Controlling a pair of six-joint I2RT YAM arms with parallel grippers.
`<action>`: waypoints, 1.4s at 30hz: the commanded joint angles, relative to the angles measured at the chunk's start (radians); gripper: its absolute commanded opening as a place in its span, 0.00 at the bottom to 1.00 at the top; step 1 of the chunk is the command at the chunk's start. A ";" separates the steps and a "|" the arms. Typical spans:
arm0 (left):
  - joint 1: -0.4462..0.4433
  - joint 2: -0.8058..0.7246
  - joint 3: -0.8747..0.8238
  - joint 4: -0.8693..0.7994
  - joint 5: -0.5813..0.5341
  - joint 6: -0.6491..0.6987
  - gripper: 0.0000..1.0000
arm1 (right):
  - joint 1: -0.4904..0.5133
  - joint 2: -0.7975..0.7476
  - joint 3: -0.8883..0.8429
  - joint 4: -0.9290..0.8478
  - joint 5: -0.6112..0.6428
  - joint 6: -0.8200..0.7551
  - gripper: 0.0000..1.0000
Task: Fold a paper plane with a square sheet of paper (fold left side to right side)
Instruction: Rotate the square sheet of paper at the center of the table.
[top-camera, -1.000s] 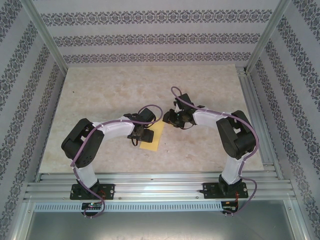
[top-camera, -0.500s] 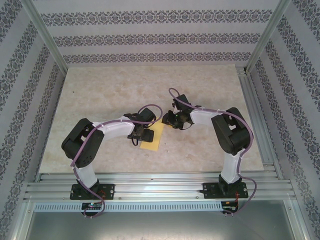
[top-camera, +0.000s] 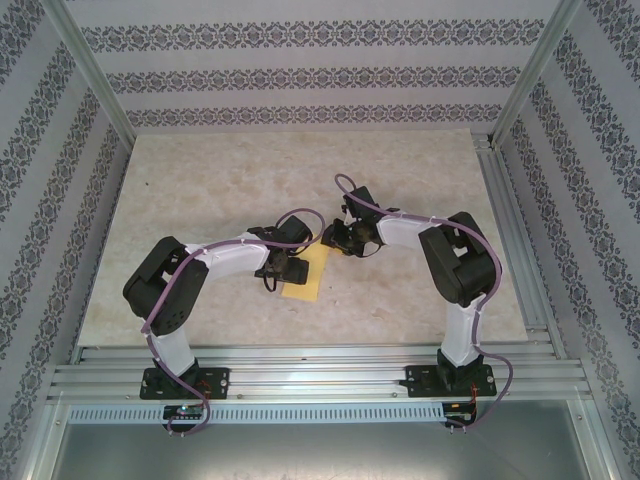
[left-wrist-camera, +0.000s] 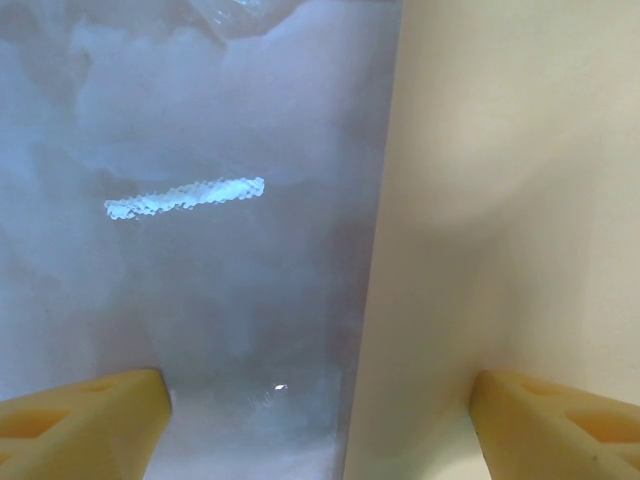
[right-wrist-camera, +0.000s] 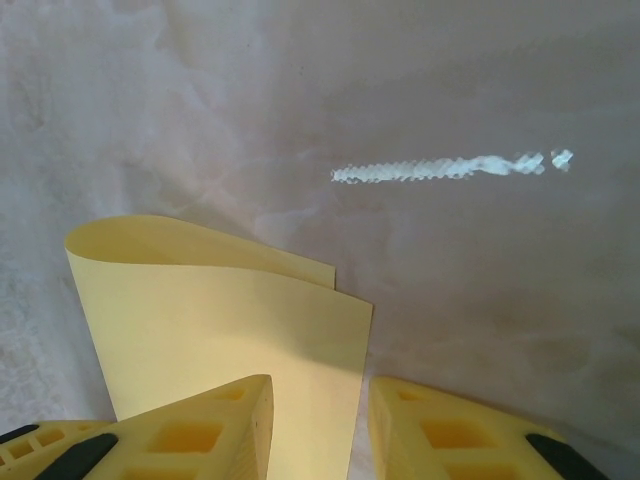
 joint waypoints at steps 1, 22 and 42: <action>0.001 0.043 -0.023 0.014 -0.031 -0.001 0.83 | 0.020 0.047 0.027 0.058 -0.015 0.009 0.32; 0.015 0.011 -0.029 0.002 -0.054 -0.003 0.85 | 0.024 0.075 0.058 0.080 -0.020 -0.002 0.26; 0.021 0.013 -0.054 0.012 -0.054 -0.003 0.84 | 0.014 -0.022 0.025 -0.020 0.030 -0.045 0.31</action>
